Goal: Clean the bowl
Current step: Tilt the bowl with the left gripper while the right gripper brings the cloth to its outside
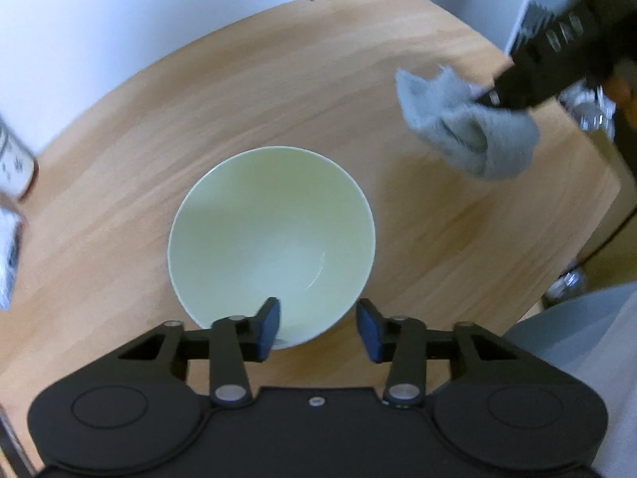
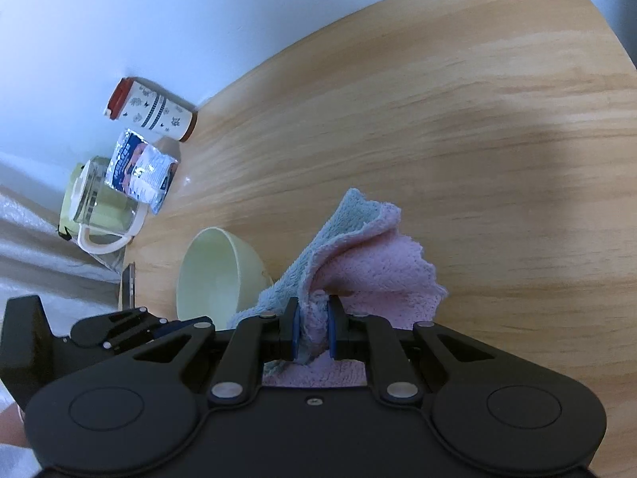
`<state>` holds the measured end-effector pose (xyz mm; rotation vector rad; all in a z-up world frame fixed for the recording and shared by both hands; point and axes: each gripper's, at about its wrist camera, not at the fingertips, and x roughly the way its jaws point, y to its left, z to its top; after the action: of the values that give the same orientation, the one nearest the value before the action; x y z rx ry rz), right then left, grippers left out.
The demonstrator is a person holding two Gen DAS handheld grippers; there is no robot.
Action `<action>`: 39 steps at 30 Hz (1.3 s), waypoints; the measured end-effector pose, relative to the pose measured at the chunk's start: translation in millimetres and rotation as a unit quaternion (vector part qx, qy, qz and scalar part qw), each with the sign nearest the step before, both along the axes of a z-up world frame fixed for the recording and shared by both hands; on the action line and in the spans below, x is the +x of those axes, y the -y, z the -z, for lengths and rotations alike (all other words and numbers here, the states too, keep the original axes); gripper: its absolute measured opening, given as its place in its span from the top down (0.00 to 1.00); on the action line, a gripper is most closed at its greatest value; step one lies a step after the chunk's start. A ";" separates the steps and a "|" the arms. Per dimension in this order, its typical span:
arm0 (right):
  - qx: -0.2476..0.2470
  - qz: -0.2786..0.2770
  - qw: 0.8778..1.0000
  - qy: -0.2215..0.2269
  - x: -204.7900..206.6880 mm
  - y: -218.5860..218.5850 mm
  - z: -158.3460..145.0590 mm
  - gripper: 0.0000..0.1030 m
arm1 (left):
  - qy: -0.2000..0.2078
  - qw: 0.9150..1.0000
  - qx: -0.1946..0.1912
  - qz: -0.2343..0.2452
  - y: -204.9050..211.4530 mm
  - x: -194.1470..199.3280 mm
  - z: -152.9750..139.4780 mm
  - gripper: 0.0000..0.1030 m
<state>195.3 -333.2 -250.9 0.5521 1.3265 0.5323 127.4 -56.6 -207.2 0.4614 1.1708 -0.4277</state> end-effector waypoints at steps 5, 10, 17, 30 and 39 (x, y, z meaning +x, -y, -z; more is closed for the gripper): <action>0.010 0.005 1.000 0.005 -5.4 -4.0 -7.4 0.86 | 0.009 0.999 0.006 0.032 0.3 -1.1 7.0 0.78; -0.002 0.010 1.000 0.009 -9.8 -1.0 -10.8 0.86 | 0.026 0.997 0.013 0.066 1.4 -1.1 13.0 0.83; -0.007 0.040 0.999 0.005 -10.4 6.2 -11.1 0.86 | 0.051 0.996 0.007 0.077 -1.4 1.8 20.2 0.83; -0.012 0.038 0.999 0.003 -8.4 -9.0 -11.2 0.86 | 0.056 0.995 -0.074 0.032 -39.6 22.3 4.1 0.90; 0.032 0.060 0.998 0.005 8.0 -31.1 -14.5 0.86 | 0.009 0.975 -0.206 -0.079 -98.4 43.0 -19.1 0.92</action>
<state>203.3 -302.0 -236.4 0.6763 1.2616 0.4782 170.4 41.7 -188.1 0.0116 1.0578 -0.5117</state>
